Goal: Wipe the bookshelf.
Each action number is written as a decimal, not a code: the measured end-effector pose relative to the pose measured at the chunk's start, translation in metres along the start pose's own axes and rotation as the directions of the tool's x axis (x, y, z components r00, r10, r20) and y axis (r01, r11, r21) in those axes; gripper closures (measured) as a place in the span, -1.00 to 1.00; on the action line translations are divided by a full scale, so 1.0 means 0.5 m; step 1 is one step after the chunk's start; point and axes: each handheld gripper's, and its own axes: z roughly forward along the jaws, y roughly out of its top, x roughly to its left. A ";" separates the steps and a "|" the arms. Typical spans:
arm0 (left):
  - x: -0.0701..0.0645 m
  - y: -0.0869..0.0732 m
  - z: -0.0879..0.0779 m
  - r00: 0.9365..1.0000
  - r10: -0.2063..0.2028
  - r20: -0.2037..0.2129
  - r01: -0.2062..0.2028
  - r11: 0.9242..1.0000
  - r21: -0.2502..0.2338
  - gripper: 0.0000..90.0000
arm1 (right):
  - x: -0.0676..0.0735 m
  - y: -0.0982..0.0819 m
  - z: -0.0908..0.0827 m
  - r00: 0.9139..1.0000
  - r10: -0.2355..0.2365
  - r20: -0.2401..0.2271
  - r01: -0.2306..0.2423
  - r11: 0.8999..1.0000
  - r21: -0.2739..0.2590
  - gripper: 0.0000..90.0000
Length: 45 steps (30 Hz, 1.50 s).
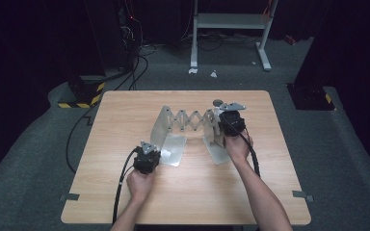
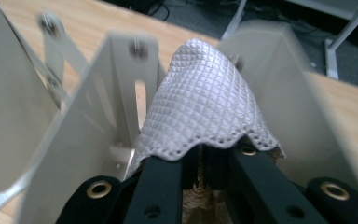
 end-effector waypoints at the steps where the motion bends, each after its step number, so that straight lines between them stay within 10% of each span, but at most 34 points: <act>1: 0.000 0.000 0.000 1.000 0.000 0.000 0.000 1.000 0.000 0.92 | 0.000 -0.008 0.006 1.000 -0.002 -0.001 0.002 1.000 0.009 0.92; 25: -0.001 0.000 0.000 1.000 0.002 -0.003 -0.002 1.000 0.000 0.91 | 0.015 -0.127 0.103 0.996 0.025 -0.088 -0.008 0.982 0.188 0.89; 35: -0.001 0.000 0.000 1.000 0.003 -0.004 -0.003 1.000 0.000 0.91 | 0.020 -0.136 0.110 0.987 0.051 -0.151 -0.021 0.981 0.194 0.34; 45: -0.002 0.000 0.000 1.000 0.003 -0.005 -0.003 1.000 0.000 0.91 | 0.030 -0.136 0.106 0.997 -0.030 -0.076 0.045 0.976 0.213 0.82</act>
